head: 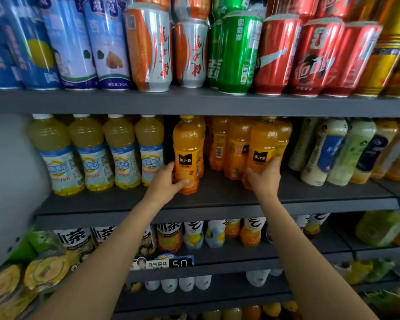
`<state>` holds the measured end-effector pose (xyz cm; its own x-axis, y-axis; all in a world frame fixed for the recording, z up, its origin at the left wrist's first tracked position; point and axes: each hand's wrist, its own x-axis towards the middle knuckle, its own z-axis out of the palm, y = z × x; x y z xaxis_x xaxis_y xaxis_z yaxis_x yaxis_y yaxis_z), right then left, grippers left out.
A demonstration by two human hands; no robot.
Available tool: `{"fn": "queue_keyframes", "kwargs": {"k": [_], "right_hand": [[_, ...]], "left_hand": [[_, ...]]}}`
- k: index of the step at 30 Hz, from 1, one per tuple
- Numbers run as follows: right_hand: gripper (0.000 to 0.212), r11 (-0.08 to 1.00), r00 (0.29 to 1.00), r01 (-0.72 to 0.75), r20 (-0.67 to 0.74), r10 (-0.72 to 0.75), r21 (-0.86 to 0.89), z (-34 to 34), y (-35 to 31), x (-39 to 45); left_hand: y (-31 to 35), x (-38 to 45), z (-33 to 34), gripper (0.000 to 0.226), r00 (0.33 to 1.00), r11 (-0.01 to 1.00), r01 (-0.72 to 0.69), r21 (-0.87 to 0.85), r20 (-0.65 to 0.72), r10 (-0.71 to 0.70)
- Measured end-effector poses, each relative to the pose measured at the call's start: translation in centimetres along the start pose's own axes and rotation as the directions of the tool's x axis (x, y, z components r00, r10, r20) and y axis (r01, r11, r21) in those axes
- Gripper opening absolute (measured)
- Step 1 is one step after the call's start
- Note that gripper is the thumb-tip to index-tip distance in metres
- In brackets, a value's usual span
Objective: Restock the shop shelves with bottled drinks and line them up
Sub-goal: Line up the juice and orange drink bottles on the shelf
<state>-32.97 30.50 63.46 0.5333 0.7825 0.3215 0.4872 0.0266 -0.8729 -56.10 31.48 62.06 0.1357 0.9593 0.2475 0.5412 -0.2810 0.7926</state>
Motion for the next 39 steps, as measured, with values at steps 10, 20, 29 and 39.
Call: {"fn": "queue_keyframes", "kwargs": {"k": [10, 20, 29, 39], "right_hand": [[0.057, 0.972, 0.956, 0.230, 0.200, -0.215, -0.052, -1.4, 1.4, -0.2], [0.045, 0.951, 0.949, 0.294, 0.147, -0.278, -0.096, -7.4, 4.4, 6.3], [0.078, 0.977, 0.964, 0.115, 0.256, -0.067, -0.177, -3.2, 4.9, 8.7], [0.065, 0.988, 0.987, 0.086, 0.144, -0.067, -0.130, -4.7, 4.7, 9.5]], "left_hand": [[6.0, -3.0, 6.5, 0.037, 0.758, 0.863, -0.331, 0.381, -0.438, 0.484], [9.4, 1.3, 13.3, 0.064, 0.962, 0.997, -0.053, -0.057, -0.270, 0.035], [8.9, 0.9, 11.6, 0.058, 0.912, 0.996, 0.059, 0.073, -0.410, -0.023], [8.4, 1.3, 10.3, 0.060, 0.947, 0.991, 0.045, 0.122, -0.322, -0.004]]}}
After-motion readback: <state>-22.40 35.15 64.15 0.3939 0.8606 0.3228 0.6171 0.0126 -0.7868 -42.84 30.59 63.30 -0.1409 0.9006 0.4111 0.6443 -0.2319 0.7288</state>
